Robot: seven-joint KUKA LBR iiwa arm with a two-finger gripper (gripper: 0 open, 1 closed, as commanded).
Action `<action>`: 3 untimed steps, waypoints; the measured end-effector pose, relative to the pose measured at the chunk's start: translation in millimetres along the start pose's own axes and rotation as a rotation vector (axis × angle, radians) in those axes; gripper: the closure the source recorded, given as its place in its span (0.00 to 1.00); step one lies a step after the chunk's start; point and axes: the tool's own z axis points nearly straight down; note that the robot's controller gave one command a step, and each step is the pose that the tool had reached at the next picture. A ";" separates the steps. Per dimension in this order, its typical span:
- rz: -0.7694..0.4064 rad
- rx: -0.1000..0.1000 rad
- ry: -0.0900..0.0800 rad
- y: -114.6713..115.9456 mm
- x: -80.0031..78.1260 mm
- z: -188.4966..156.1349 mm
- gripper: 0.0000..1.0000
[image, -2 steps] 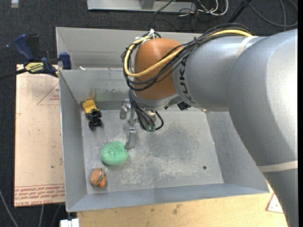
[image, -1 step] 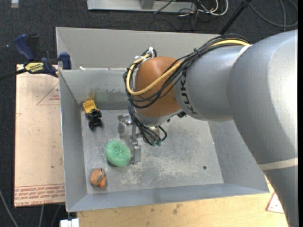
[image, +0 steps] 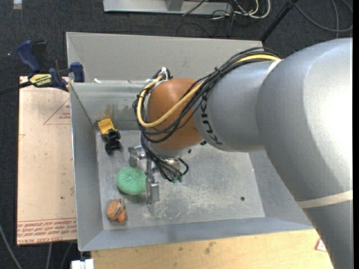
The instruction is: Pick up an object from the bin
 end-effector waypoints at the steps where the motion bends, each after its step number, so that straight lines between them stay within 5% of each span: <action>1: -0.204 -0.002 -0.002 21.8 -12.4 11.9 1.00; 2: -0.204 -0.002 -0.002 21.7 -12.3 11.9 1.00; 3: -0.218 0.000 -0.007 8.8 -42.6 -190.6 1.00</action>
Offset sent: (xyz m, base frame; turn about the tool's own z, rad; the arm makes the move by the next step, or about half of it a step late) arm 0.0000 0.0000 0.0000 0.0000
